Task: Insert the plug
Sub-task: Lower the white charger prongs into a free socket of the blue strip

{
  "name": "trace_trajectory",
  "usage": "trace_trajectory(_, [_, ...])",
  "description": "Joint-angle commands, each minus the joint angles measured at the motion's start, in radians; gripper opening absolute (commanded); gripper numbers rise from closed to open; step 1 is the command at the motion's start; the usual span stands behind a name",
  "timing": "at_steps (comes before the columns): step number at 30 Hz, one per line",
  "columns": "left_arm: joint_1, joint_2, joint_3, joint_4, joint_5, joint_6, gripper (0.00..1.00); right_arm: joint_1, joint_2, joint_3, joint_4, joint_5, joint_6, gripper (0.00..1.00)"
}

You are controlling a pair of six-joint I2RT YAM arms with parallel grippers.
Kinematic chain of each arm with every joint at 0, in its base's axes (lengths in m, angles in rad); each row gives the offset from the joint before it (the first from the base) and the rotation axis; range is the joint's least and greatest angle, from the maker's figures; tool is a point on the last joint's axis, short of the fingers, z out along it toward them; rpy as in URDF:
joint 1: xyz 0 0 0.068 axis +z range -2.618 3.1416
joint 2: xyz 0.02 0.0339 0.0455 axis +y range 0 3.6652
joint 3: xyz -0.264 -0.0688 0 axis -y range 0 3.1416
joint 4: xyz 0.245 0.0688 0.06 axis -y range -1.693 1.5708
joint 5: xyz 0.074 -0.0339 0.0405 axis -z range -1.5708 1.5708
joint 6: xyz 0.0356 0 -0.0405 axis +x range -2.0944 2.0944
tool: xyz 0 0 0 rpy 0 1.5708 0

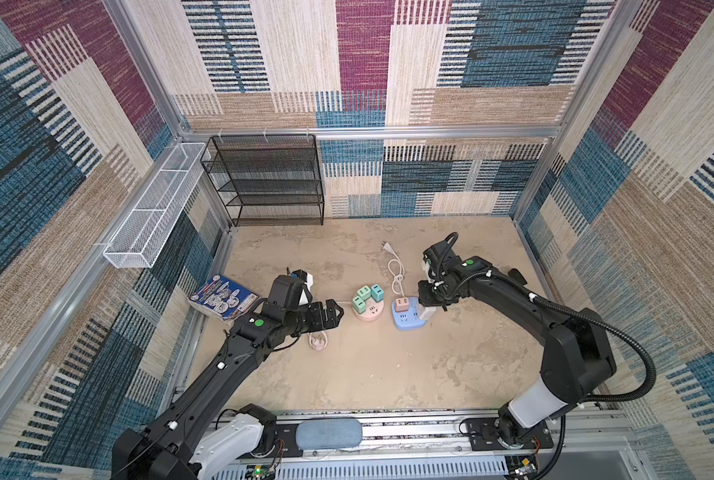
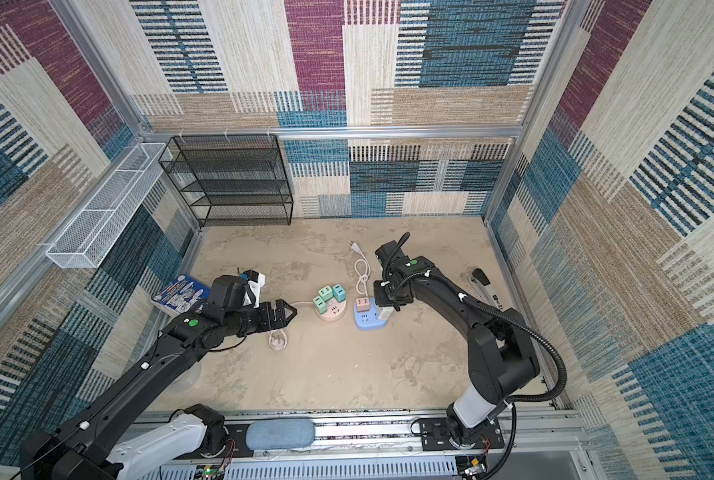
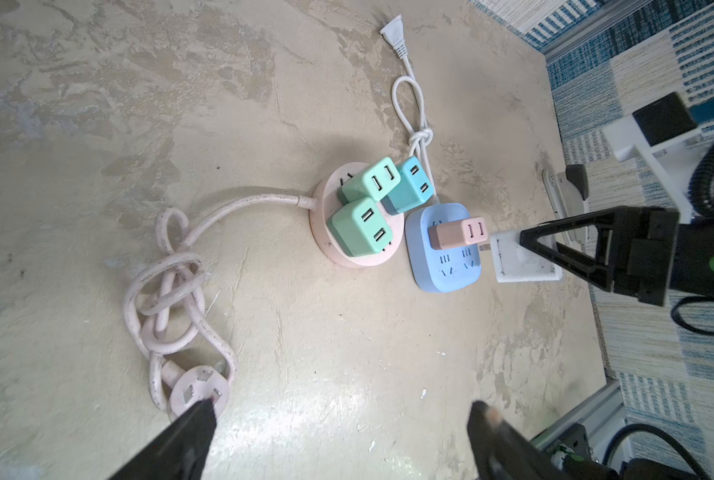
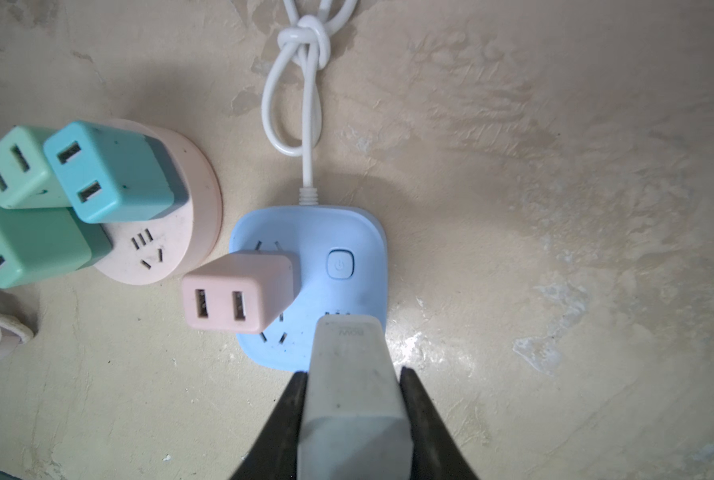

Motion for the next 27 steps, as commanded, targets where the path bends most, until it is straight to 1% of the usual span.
trace_trajectory(1, [0.003, -0.006, -0.007, 0.004, 0.007, 0.017, 0.99, -0.001, 0.010, 0.011, 0.024, 0.002, 0.008, 0.00])
trace_trajectory(21, [0.011, -0.004, -0.021, 0.022, 0.026, 0.010, 1.00, 0.002, 0.023, -0.022, 0.061, -0.052, 0.003, 0.00])
trace_trajectory(27, [0.015, -0.004, -0.030, 0.025, 0.029, 0.009, 1.00, 0.016, 0.020, -0.022, 0.046, -0.036, 0.001, 0.00])
